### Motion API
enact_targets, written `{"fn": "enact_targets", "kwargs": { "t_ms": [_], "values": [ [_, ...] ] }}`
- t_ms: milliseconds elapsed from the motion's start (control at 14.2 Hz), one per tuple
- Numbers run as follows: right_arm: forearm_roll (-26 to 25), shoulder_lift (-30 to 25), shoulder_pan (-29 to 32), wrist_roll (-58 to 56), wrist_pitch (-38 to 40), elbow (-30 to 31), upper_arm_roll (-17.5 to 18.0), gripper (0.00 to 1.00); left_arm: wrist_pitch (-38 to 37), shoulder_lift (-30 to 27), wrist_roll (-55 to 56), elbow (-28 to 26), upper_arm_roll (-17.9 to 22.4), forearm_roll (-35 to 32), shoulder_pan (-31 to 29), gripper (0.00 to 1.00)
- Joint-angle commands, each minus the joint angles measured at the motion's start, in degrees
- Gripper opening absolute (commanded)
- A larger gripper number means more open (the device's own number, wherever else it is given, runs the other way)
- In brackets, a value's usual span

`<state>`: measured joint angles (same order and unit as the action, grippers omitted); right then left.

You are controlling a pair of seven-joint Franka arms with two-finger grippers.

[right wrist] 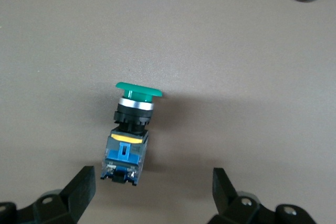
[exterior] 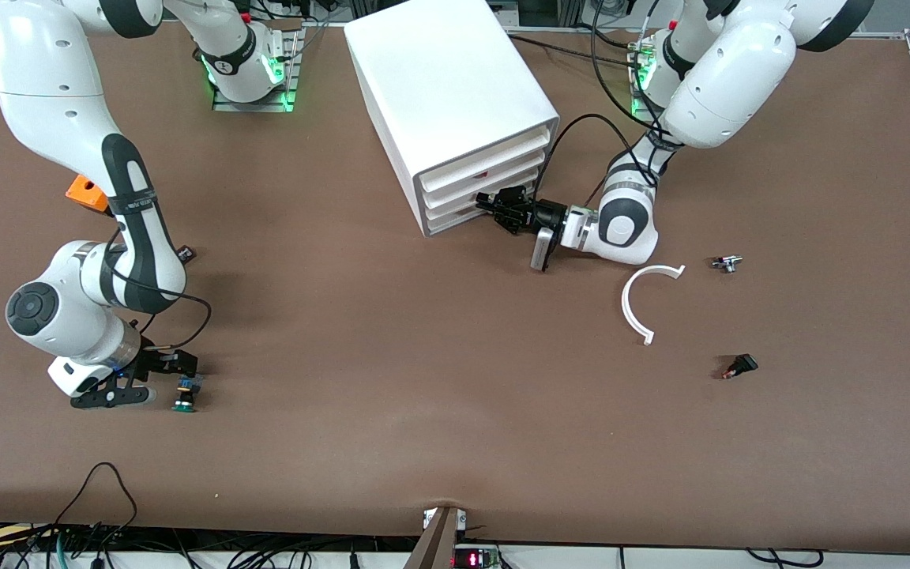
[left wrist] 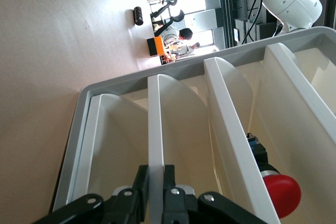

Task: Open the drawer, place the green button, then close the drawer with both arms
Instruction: 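Pull the drawer open with the left gripper while the right gripper grasps the button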

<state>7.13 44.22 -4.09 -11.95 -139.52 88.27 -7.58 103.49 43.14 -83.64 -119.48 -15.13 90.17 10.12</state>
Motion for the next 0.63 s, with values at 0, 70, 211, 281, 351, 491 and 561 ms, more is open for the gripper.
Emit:
{"fn": "enact_targets", "kwargs": {
  "t_ms": [0,70,211,281,351,491,561],
  "values": [
    [2.45,1.13,-0.12,-0.71,-0.14,-1.35,-0.07,0.99,-1.18,-0.33,0.48,1.08,1.33,0.27,-1.07,0.00],
    [2.45,1.22,-0.21,-0.79,-0.05,-1.35,-0.07,0.99,-1.18,-0.33,1.63,1.79,1.86,0.01,-1.16,0.00],
    [2.37,1.48,-0.48,-1.14,-0.13,-1.52,-0.07,0.99,-1.18,-0.33,3.12,3.11,2.82,-0.69,-1.07,0.00],
    [2.45,1.65,-0.39,-1.32,-0.05,-2.40,-0.07,0.99,-1.18,-0.33,4.00,3.90,3.35,-1.48,-1.07,0.00],
    [2.45,2.18,-0.39,-1.32,-0.05,-2.93,-0.07,0.99,-1.18,-0.33,4.88,4.86,4.05,-2.62,-1.07,0.00],
    [2.54,2.62,-0.47,-1.32,-0.05,-3.98,-0.07,0.99,-1.18,-0.33,7.16,6.79,5.19,-4.38,-1.25,0.00],
    [2.54,2.88,-0.48,-1.32,-0.05,-4.25,-0.07,0.99,-1.18,-0.33,8.39,7.85,5.90,-5.61,-1.33,0.00]
  ]
}}
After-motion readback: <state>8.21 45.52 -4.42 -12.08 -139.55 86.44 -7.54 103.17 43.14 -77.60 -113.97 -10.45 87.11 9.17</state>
